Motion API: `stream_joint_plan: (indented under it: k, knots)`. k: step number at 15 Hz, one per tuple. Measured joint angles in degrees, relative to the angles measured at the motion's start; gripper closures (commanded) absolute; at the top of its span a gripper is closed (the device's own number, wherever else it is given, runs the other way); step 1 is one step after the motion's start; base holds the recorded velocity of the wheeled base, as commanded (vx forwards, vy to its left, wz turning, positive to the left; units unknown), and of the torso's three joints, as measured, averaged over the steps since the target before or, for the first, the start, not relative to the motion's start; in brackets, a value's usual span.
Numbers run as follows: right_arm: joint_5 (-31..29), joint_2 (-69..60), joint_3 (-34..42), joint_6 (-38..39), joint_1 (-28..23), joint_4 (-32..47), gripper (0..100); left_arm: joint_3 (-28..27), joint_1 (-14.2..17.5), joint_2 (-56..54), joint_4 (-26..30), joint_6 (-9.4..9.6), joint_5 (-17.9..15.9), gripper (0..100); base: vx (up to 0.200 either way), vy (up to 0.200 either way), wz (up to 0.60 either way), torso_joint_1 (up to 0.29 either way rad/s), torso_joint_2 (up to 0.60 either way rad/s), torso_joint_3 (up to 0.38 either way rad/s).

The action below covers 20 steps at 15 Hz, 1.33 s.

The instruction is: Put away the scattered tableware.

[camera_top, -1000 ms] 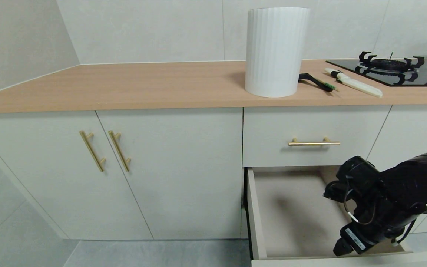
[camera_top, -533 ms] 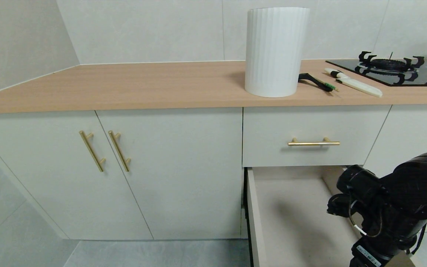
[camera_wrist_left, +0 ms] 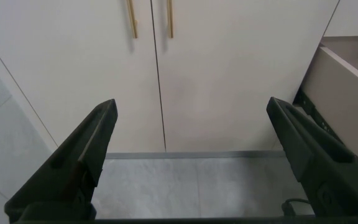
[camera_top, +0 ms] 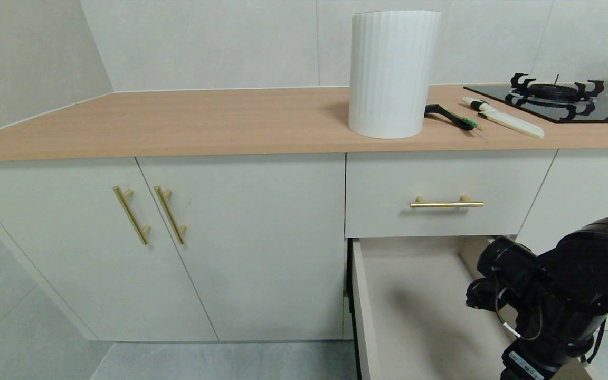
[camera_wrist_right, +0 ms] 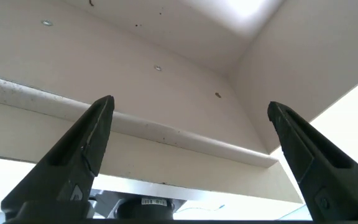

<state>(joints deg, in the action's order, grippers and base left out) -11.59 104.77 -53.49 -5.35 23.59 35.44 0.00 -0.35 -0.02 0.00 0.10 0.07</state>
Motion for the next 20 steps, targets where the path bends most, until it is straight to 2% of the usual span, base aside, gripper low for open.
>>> stream_joint_plan:
  k: [3, 6, 7, 10, 15, 20]
  knots:
    - [-0.56, -1.16, -2.84, 6.66, -0.83, -3.61, 0, 0.00, -0.02, 0.00, 0.02, 0.00, 0.00, 0, 0.000, 0.000, 0.00, 0.000, 0.00, 0.000]
    - [-1.32, -5.73, -5.29, 14.79, -1.33, -12.51, 0, 0.00, 0.02, 0.00, 0.00, 0.00, 0.00, 0, 0.000, 0.000, 0.00, 0.000, 0.00, 0.000]
    - [-1.51, -6.89, -5.38, 15.20, -1.46, -13.02, 0, 0.00, 0.02, 0.00, 0.00, 0.00, 0.00, 0, 0.000, 0.000, 0.00, 0.000, 0.00, 0.000]
    - [-2.19, -11.76, -4.89, 15.77, -1.55, -23.54, 0, 0.00, -0.02, 0.00, 0.00, 0.00, 0.00, 0, 0.000, 0.000, 0.00, 0.000, 0.00, 0.000]
    - [-2.55, -16.10, -1.02, 15.40, -1.55, -33.67, 0, 0.00, 0.00, 0.00, 0.00, 0.00, 0.00, 0, 0.000, 0.000, 0.00, 0.000, 0.00, 0.000]
    - [-3.01, -16.87, 0.63, 15.18, -1.51, -36.04, 0, 0.02, 0.00, 0.02, 0.10, 0.00, 0.00, 0, 0.000, 0.000, 0.00, 0.059, -0.19, -0.202]
